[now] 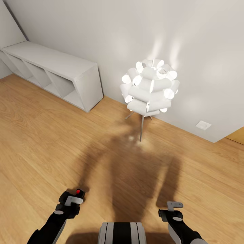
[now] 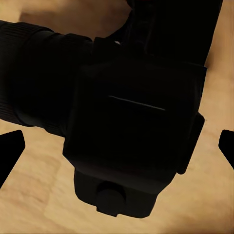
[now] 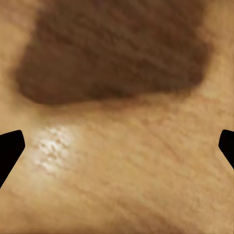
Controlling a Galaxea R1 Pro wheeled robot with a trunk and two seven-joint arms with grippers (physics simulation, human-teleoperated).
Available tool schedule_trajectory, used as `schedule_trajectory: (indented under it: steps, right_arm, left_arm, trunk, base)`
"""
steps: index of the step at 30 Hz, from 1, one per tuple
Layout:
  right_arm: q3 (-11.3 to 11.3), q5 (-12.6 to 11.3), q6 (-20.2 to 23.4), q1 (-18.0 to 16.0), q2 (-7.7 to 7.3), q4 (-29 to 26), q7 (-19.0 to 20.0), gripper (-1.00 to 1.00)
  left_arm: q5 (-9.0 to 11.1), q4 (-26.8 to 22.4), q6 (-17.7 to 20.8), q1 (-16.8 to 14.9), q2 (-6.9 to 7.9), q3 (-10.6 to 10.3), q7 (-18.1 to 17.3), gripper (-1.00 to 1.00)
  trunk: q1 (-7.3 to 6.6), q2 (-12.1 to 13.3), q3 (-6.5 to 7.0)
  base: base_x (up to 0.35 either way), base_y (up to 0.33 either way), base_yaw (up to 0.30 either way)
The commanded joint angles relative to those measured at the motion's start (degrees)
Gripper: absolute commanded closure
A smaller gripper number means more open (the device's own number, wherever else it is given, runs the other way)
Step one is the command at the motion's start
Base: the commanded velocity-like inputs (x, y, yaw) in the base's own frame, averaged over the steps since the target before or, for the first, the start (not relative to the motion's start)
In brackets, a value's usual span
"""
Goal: Attach the digital camera to the camera tripod in the bedroom.
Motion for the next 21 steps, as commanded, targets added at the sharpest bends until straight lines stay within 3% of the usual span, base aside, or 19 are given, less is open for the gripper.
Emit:
schedule_trajectory:
  steps: [1, 21]
  right_arm:
    - [0.05, -0.08, 0.05, -0.01, 0.00, -0.03, -0.14, -1.00]
    - [-0.02, -0.08, 0.05, -0.01, -0.05, 0.05, -0.14, -1.00]
  left_arm:
    - [-0.31, -0.09, 0.28, 0.00, 0.01, 0.02, 0.01, -1.00]
    - [-0.30, 0.13, 0.24, -0.11, 0.24, 0.00, 0.05, -1.00]
  trunk:
    - [-0.01, -0.01, -0.03]
    - [-0.01, -0.01, -0.03]
  base:
    - [0.000, 0.000, 0.000]
    - [0.000, 0.000, 0.000]
